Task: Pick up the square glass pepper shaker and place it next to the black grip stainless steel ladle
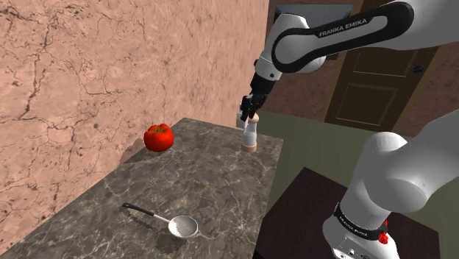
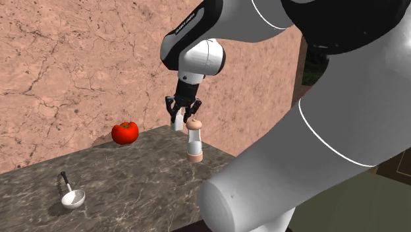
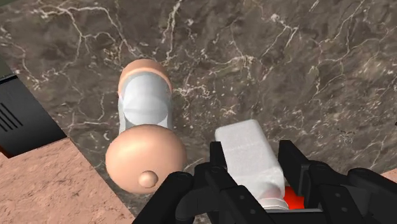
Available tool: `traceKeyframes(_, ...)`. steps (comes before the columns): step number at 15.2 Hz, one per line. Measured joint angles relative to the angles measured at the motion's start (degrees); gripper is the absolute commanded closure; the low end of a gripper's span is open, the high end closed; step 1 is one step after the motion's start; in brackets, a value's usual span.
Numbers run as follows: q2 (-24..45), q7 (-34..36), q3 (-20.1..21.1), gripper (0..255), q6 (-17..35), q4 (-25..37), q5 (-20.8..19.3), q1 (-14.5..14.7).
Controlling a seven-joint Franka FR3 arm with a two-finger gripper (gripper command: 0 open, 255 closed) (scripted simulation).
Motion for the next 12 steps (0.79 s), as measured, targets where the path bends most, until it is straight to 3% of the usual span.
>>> traceKeyframes(12, 18.04, 13.55, 10.37, 255, 5.14, 14.63, 2.46, 5.97)
